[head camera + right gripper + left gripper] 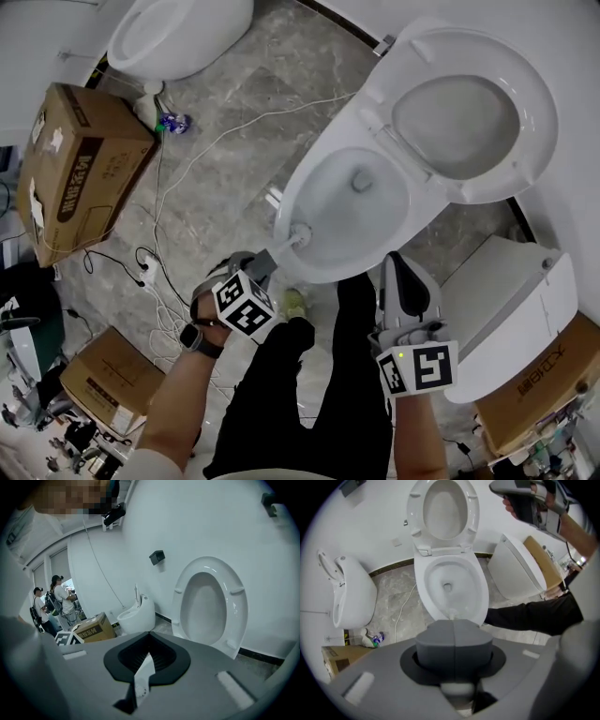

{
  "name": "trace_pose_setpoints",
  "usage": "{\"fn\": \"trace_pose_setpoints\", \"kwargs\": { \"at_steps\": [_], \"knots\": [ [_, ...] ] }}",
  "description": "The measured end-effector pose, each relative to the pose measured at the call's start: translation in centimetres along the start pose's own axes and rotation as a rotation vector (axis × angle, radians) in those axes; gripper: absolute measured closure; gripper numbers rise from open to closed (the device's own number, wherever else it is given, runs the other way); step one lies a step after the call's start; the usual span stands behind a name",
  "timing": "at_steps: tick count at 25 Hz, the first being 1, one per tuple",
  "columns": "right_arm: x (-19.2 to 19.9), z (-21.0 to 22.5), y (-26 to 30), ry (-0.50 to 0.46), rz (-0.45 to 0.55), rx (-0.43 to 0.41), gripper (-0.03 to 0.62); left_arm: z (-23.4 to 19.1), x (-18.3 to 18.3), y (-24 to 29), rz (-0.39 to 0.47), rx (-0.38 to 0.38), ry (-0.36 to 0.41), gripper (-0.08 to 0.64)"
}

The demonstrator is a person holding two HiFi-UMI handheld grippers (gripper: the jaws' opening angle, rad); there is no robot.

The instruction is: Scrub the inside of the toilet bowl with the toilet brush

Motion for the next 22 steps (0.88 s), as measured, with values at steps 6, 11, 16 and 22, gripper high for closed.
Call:
{"fn": "trace_pose_setpoints", "kwargs": {
  "at_steps": [6, 11, 16, 22],
  "knots": [
    [0.9, -1.3, 1.4, -0.029, -0.02, -0.06, 0.581, 1.3, 1.4, 0.5, 0.074, -0.079, -0.19, 0.416],
    [2.2, -2.1, 2.6, -0.047, -0.04, -0.101, 0.581, 2.5, 2.3, 1.1, 0.134, -0.134, -0.299, 0.417],
    [3.4, -3.4, 3.7, -0.065, -0.051, -0.133, 0.58, 2.7, 2.8, 1.5, 0.193, -0.163, -0.395, 0.417],
    [4.0, -3.7, 4.4, -0.092, -0.058, -0.151, 0.58, 3.4, 3.4, 2.5, 0.276, -0.226, -0.497, 0.416]
  ]
}}
Point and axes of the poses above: the fingertips, and each gripper's own axes: y forward along the fingers, z to its right, x out of its underside, the point moved 10 cm from there along -y, backward along the fingers, and after that the axes turned 5 degrees about y, right-handed, at the moved point
